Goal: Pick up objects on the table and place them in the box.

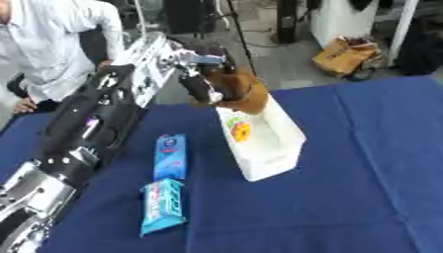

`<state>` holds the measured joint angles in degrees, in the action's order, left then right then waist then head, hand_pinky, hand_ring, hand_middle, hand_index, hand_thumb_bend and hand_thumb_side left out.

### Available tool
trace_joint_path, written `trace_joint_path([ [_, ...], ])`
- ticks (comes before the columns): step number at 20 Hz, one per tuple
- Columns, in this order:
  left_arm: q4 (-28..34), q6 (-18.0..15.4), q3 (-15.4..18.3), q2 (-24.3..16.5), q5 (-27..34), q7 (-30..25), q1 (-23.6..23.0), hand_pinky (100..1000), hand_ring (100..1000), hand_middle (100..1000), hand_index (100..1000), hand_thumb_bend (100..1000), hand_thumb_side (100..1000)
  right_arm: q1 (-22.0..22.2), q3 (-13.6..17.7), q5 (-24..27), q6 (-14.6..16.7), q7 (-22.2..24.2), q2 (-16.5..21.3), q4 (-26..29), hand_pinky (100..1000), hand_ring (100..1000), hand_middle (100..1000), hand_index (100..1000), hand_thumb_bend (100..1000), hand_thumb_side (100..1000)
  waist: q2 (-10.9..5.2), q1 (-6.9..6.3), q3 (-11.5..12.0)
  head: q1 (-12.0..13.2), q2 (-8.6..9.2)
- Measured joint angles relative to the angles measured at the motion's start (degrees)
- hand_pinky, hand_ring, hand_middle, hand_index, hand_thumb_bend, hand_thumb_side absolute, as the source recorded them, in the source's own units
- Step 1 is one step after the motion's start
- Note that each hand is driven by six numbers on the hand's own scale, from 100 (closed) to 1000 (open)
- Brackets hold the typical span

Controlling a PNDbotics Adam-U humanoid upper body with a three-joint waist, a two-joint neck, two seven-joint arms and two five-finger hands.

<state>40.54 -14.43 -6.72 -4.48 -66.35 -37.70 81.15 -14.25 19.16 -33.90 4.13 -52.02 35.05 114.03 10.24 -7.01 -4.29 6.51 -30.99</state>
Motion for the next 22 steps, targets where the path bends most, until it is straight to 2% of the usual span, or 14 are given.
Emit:
trace_joint_path([
  [22, -9.18, 2.69, 2.99, 6.26, -14.51, 9.73, 0.64, 100, 229, 321, 452, 100, 200, -1.11, -0.89, 0.69, 0.77, 0.11, 0.00, 0.00, 802, 800, 759, 682, 100, 822, 0.55, -0.62, -2.21, 1.45, 0.97],
])
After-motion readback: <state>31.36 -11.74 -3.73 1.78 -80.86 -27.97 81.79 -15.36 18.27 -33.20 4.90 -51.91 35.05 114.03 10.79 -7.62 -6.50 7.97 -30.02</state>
